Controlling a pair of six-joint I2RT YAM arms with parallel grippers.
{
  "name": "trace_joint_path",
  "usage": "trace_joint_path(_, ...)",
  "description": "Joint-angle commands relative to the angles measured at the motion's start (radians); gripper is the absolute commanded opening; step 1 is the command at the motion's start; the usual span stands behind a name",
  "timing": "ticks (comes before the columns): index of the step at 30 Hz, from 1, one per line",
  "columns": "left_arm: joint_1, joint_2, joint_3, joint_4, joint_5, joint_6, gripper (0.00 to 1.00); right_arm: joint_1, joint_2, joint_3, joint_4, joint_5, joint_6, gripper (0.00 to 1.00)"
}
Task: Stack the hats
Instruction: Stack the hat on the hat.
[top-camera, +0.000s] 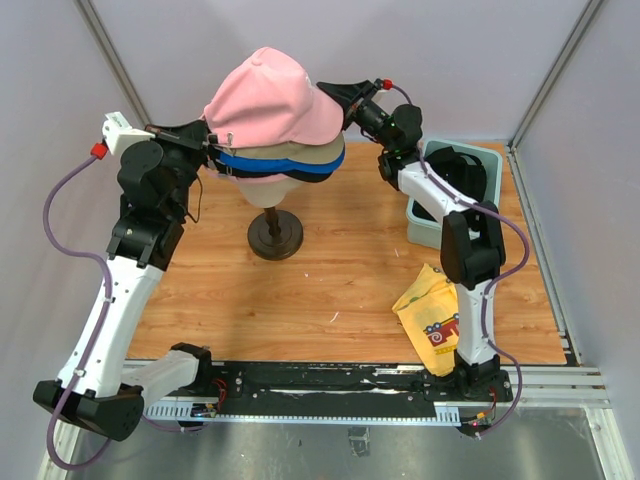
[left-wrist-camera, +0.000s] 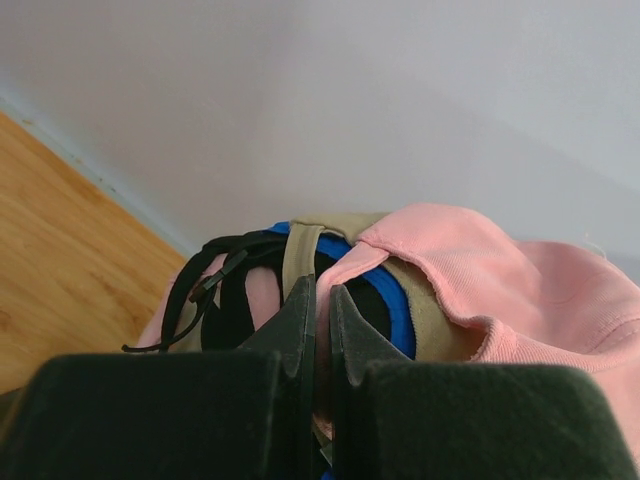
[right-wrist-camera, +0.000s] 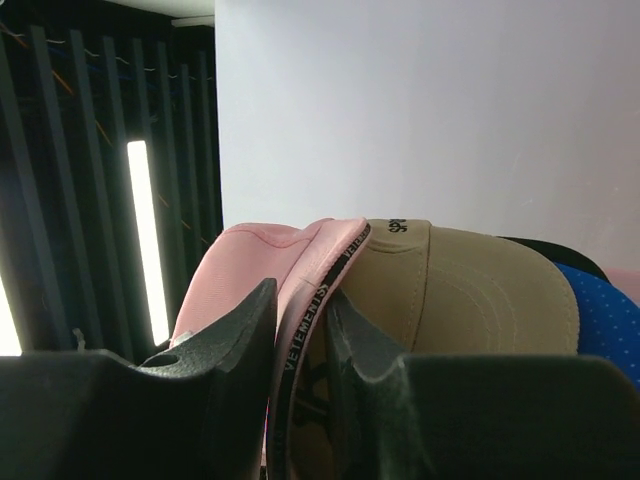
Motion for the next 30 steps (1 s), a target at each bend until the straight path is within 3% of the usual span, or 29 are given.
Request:
trace_joint_path(1,0.028,0.012,0.038,-0.09,-0.011,0.029,0.0,-0.017,-0.064,-0.029,-0.075,-0.061,0.038,0.25)
trace_joint_path(14,0.077,0.056,0.07,-0.159,0.131,0.012,0.0,-0.019,-0.114,-0.098,-0.206,-0.125,-0.12,0.12)
trace_joint_path(25,0.158,0.142,0.142,-0.202,0.32,0.012,0.01,-0.001,-0.277,-0.283,-0.326,-0.113,-0.295,0.07)
trace_joint_path(30,0.184,0.157,0.133,-0.217,0.378,0.013,0.01,-0.001,-0.265,-0.254,-0.367,-0.108,-0.324,0.07)
